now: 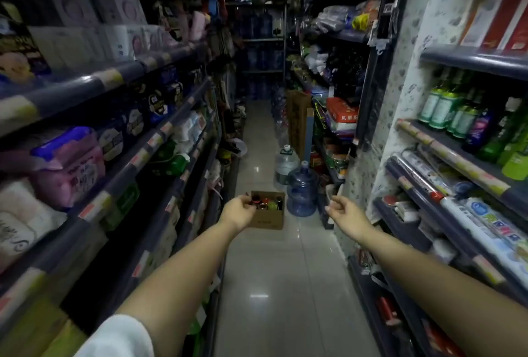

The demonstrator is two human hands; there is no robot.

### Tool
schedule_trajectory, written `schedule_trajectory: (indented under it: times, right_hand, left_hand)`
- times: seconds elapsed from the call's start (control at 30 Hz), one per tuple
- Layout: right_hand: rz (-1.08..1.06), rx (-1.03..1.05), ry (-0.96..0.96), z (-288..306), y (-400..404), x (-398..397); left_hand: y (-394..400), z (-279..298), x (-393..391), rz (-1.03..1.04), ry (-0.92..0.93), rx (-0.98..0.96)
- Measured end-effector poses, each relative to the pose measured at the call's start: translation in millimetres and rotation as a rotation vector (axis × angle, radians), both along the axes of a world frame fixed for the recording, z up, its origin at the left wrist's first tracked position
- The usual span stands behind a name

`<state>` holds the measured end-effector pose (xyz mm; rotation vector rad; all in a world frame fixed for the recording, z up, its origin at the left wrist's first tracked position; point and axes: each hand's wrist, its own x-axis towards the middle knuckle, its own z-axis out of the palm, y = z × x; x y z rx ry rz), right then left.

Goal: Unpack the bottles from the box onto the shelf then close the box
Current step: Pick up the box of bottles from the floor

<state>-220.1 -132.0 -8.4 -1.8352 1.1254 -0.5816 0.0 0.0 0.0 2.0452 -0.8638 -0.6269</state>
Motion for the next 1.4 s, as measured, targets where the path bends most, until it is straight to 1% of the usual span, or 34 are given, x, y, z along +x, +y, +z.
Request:
schedule_trajectory:
  times: [0.1, 0.27, 0.37, 0.47, 0.6, 0.7, 0.77, 0.87, 0.97, 1.13, 1.27, 1.4]
  right_hand:
    - [-0.009, 0.005, 0.026, -12, -3, 13]
    - [-0.030, 0.038, 0.073, -42, -10, 33]
    - [-0.042, 0.050, 0.123, -63, -25, 45]
    - [-0.037, 0.072, 0.162, -77, -48, 59]
    - [-0.012, 0.048, 0.220, -93, -101, 79]
    - [0.037, 0.081, 0.206, -105, -154, 97]
    - [0.061, 0.111, 0.201, -110, -194, 108]
    - [0.116, 0.158, 0.229, -111, -244, 121]
    - [0.174, 0.177, 0.271, -114, -294, 138]
    - [0.128, 0.196, 0.271, -118, -361, 181]
    - [0.121, 0.276, 0.248, -133, -397, 224]
    - [0.130, 0.265, 0.265, -150, -432, 274]
  left_hand:
    - [-3, -10, 14, -0.002, 0.003, 0.010]
    - [-16, -51, 40, 0.001, 0.044, 0.073]
    - [-33, -73, 56, 0.006, 0.074, 0.120]
    - [-59, -90, 71, 0.024, 0.098, 0.125]
    - [-106, -104, 89, 0.015, 0.173, 0.129]
    - [-153, -115, 107, 0.037, 0.153, 0.154]
    - [-190, -125, 119, 0.075, 0.186, 0.160]
    - [-240, -126, 132, 0.136, 0.232, 0.169]
    - [-282, -121, 144, 0.152, 0.271, 0.153]
    - [-332, -124, 174, 0.175, 0.237, 0.168]
    - [-365, -132, 207, 0.190, 0.274, 0.193]
    - [-404, -147, 259, 0.192, 0.293, 0.210]
